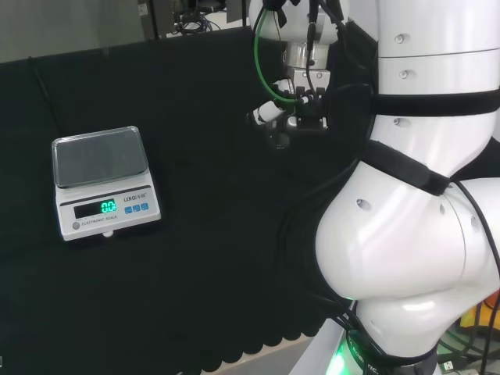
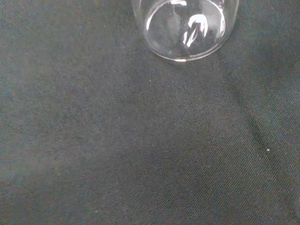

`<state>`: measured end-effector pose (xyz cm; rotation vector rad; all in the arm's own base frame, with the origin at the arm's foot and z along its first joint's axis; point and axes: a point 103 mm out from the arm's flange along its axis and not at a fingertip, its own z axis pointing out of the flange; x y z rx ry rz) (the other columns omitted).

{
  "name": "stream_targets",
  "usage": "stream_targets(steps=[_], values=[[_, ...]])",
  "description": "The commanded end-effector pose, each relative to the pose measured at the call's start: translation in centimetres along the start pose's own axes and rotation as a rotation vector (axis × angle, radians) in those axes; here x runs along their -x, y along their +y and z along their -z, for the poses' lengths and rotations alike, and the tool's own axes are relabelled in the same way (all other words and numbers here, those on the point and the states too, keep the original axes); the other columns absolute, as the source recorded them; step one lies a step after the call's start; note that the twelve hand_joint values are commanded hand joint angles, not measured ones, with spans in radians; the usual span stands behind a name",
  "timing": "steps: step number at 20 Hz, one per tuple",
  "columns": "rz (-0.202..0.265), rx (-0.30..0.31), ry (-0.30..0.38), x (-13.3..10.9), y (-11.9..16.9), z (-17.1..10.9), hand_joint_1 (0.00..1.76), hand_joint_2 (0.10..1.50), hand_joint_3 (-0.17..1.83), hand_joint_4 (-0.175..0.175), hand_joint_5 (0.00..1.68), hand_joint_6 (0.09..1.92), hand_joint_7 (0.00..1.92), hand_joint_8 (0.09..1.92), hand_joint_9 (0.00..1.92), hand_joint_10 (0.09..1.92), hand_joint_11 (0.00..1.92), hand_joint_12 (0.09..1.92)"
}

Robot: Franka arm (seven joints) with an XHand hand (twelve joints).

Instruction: Pick up the beaker.

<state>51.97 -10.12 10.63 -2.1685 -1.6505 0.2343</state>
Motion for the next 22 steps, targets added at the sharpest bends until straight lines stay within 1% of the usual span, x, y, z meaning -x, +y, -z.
stream_targets(steps=[1, 5, 8, 10, 11, 12, 13, 14, 15, 16, 17, 18, 19, 22], values=[[-0.02, -0.013, -0.012, 0.79, 0.96, -0.7, 0.41, 0.73, 0.12, 0.037, 0.0, 0.09, 0.0, 0.37, 0.0, 0.84, 0.0, 1.34], [-0.031, -0.02, -0.011, 1.19, 1.28, -1.22, 0.44, 0.74, 0.12, 0.038, 0.0, 0.09, 0.0, 0.38, 0.01, 0.85, 0.0, 1.36], [-0.031, -0.006, -0.014, 1.29, 1.34, -1.5, 0.52, 0.77, 0.13, 0.04, 0.03, 0.09, 0.0, 0.47, 0.09, 0.85, 0.0, 1.48], [-0.026, 0.025, -0.015, 1.21, 1.27, -1.48, 0.62, 0.78, 0.16, 0.042, 0.12, 0.09, 0.04, 0.6, 0.23, 0.83, 0.1, 1.51], [-0.022, 0.042, -0.016, 1.13, 1.24, -1.43, 0.69, 0.8, 0.19, 0.042, 0.2, 0.09, 0.11, 0.67, 0.34, 0.81, 0.21, 1.47], [-0.02, 0.054, -0.016, 1.06, 1.22, -1.38, 0.76, 0.79, 0.26, 0.04, 0.28, 0.09, 0.19, 0.72, 0.47, 0.77, 0.32, 1.42], [-0.017, 0.061, -0.017, 1.01, 1.22, -1.34, 0.82, 0.77, 0.37, 0.039, 0.36, 0.11, 0.27, 0.77, 0.59, 0.74, 0.43, 1.37], [-0.016, 0.064, -0.016, 0.97, 1.23, -1.31, 0.88, 0.73, 0.51, 0.04, 0.4, 0.31, 0.34, 0.81, 0.69, 0.71, 0.53, 1.32], [-0.016, 0.068, -0.016, 0.95, 1.25, -1.29, 0.93, 0.7, 0.62, 0.039, 0.39, 0.59, 0.4, 0.86, 0.78, 0.71, 0.63, 1.27], [-0.016, 0.073, -0.017, 0.93, 1.26, -1.27, 0.97, 0.68, 0.69, 0.037, 0.38, 0.85, 0.44, 0.91, 0.84, 0.72, 0.71, 1.22], [-0.016, 0.077, -0.019, 0.91, 1.28, -1.25, 1.02, 0.68, 0.74, 0.025, 0.38, 1.05, 0.48, 0.97, 0.9, 0.75, 0.81, 1.16], [-0.018, 0.082, -0.02, 0.91, 1.3, -1.23, 1.06, 0.68, 0.77, 0.01, 0.39, 1.19, 0.51, 1.05, 0.94, 0.8, 0.9, 1.09], [-0.019, 0.084, -0.021, 0.89, 1.33, -1.21, 1.09, 0.68, 0.79, -0.007, 0.41, 1.27, 0.53, 1.15, 0.97, 0.87, 1.0, 1.02], [-0.022, 0.094, -0.028, 0.86, 1.4, -1.18, 1.15, 0.7, 0.8, -0.053, 0.49, 1.37, 0.59, 1.34, 1.0, 1.04, 1.2, 0.86]])
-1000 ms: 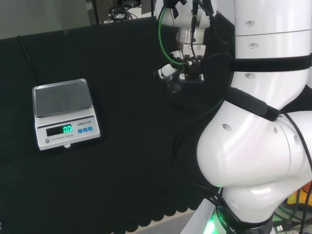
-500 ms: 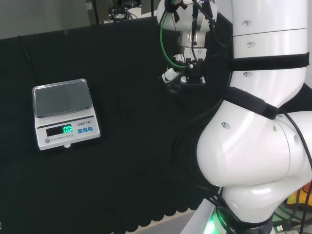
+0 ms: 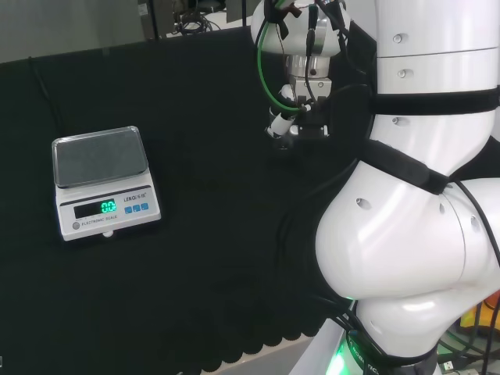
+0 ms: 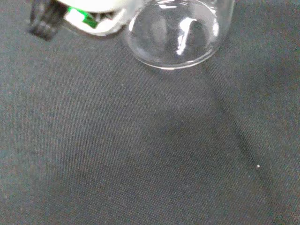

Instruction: Pick up the beaker.

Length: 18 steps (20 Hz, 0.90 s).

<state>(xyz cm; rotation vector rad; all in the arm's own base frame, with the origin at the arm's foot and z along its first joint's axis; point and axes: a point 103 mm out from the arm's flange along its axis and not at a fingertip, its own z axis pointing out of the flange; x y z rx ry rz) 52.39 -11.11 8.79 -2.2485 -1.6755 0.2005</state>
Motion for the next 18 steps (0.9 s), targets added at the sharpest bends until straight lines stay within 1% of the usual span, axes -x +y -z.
stream_targets(steps=[1, 3, 4, 6, 9, 15, 18], values=[[-0.002, 0.017, -0.008, -0.2, 0.1, 0.1, 1.16, 0.7, 0.8, -0.064, 0.52, 1.38, 0.61, 1.38, 1.01, 1.07, 1.25, 0.82], [-0.004, 0.021, -0.01, -0.2, 0.1, 0.1, 1.11, 0.91, 0.56, -0.117, 0.69, 1.38, 0.64, 1.42, 1.02, 1.11, 1.3, 0.78], [-0.006, 0.02, -0.008, -0.2, 0.1, 0.1, 1.1, 0.98, 0.44, -0.132, 0.73, 1.37, 0.64, 1.43, 1.02, 1.12, 1.32, 0.76], [-0.006, 0.021, -0.005, -0.2, 0.0, 0.5, 1.09, 1.05, 0.34, -0.146, 0.77, 1.36, 0.65, 1.44, 1.03, 1.13, 1.32, 0.75], [-0.005, 0.036, -0.001, -0.3, -0.2, 2.3, 1.09, 1.07, 0.31, -0.154, 0.77, 1.36, 0.66, 1.45, 1.03, 1.14, 1.32, 0.74], [0.017, 0.104, 0.003, -1.2, -1.7, 7.1, 1.1, 1.07, 0.31, -0.174, 0.78, 1.35, 0.68, 1.46, 1.03, 1.15, 1.3, 0.74], [0.028, 0.13, -0.005, -1.8, -2.5, 9.0, 1.11, 1.06, 0.31, -0.175, 0.79, 1.34, 0.69, 1.47, 1.03, 1.16, 1.29, 0.74]])
